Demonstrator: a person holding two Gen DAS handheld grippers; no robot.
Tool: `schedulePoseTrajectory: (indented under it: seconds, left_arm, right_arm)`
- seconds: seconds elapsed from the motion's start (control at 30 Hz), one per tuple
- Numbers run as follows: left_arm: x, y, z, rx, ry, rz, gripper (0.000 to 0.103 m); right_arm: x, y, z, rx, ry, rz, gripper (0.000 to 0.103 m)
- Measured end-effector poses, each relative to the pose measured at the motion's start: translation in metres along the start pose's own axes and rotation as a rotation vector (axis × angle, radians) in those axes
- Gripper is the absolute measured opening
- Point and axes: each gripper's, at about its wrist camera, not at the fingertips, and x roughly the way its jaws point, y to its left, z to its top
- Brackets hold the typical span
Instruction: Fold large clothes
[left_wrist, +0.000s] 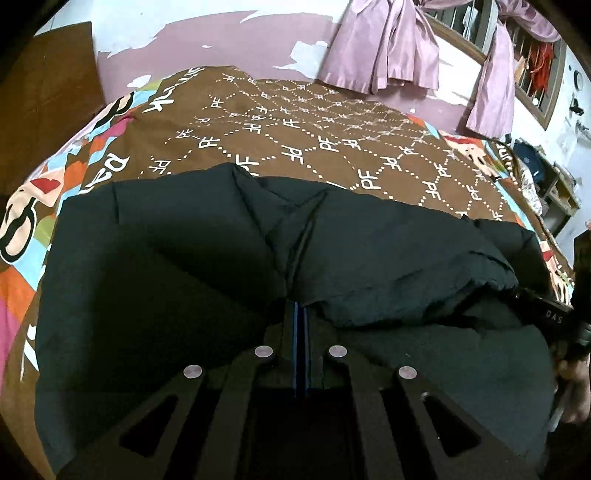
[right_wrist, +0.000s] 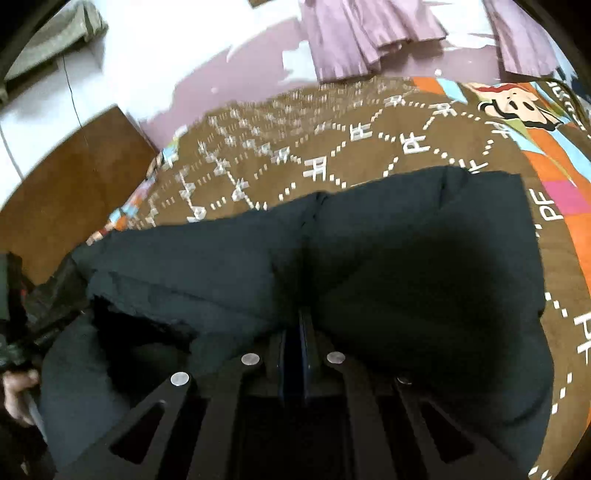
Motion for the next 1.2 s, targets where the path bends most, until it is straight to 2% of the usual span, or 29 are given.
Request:
schedulePoseTrajectory:
  seconds: [0.1, 0.23, 0.3, 0.37, 0.4, 0.43, 0.47, 0.57, 0.63, 0.67, 0.73, 0.77, 0.8, 0.87, 0.93, 1.0, 1.03, 1.1, 1.13, 1.2]
  left_arm:
    - [-0.004, 0.007, -0.005, -0.019, -0.021, -0.041, 0.001]
    - [-0.011, 0.011, 0.001, -0.025, -0.043, -0.045, 0.001]
    - [-0.012, 0.008, 0.002, -0.018, -0.055, -0.034, 0.001]
    - [-0.011, 0.007, 0.003, -0.014, -0.057, -0.032, 0.001]
    - [-0.011, 0.008, 0.003, -0.018, -0.058, -0.037, 0.001]
    - [-0.012, 0.009, 0.003, -0.023, -0.064, -0.043, 0.001]
    - [-0.014, 0.01, 0.003, -0.027, -0.075, -0.044, 0.002]
    - [-0.028, 0.013, -0.001, -0.053, -0.138, -0.026, 0.003]
    - [-0.046, 0.018, -0.006, -0.078, -0.222, -0.024, 0.008]
    - [-0.056, 0.019, -0.008, -0.085, -0.271, -0.007, 0.013]
    - [-0.076, 0.018, -0.008, -0.097, -0.367, 0.019, 0.029]
    - [-0.082, 0.016, -0.005, -0.094, -0.396, 0.015, 0.04]
    - [-0.083, 0.012, -0.001, -0.083, -0.405, 0.004, 0.041]
    - [-0.082, -0.001, 0.012, -0.034, -0.401, -0.036, 0.041]
    - [-0.077, -0.019, 0.025, 0.029, -0.386, -0.11, 0.041]
    - [-0.054, -0.038, 0.039, 0.092, -0.265, -0.152, 0.04]
    - [-0.042, -0.044, 0.04, 0.104, -0.216, -0.123, 0.038]
    - [-0.023, -0.052, 0.038, 0.109, -0.145, -0.014, 0.005]
    - [-0.013, -0.052, 0.036, 0.104, -0.097, 0.008, 0.004]
    - [-0.001, -0.047, 0.032, 0.095, -0.038, 0.008, 0.002]
  right_arm:
    - [-0.025, -0.003, -0.004, 0.024, -0.098, 0.031, 0.013]
    - [-0.064, -0.005, 0.001, 0.052, -0.271, 0.003, 0.016]
    - [-0.067, 0.002, 0.013, 0.023, -0.294, -0.012, 0.016]
    - [-0.058, 0.009, 0.03, 0.006, -0.267, 0.017, 0.016]
    - [-0.047, 0.012, 0.038, 0.004, -0.224, 0.055, 0.016]
    - [-0.029, 0.016, 0.046, -0.009, -0.143, 0.1, 0.021]
    - [-0.017, 0.017, 0.048, -0.019, -0.095, 0.112, 0.024]
    - [0.02, 0.02, 0.036, -0.038, 0.05, 0.111, 0.025]
    - [0.029, 0.016, 0.028, -0.027, 0.073, 0.124, 0.025]
    - [0.03, 0.014, 0.026, -0.026, 0.07, 0.126, 0.025]
    - [0.032, 0.017, 0.024, -0.048, 0.069, 0.111, 0.025]
    - [0.033, 0.019, 0.023, -0.06, 0.068, 0.104, 0.025]
    - [0.035, 0.022, 0.023, -0.074, 0.065, 0.096, 0.025]
    - [0.037, 0.024, 0.019, -0.092, 0.06, 0.086, 0.025]
    - [0.035, 0.023, 0.017, -0.095, 0.051, 0.096, 0.025]
    - [0.033, 0.017, 0.015, -0.073, 0.045, 0.137, 0.025]
    - [0.032, 0.015, 0.015, -0.057, 0.044, 0.164, 0.027]
    - [0.027, 0.008, 0.014, -0.026, 0.036, 0.232, 0.034]
    - [0.027, 0.005, 0.014, -0.011, 0.036, 0.262, 0.036]
    - [0.027, 0.006, 0.014, -0.009, 0.046, 0.261, 0.036]
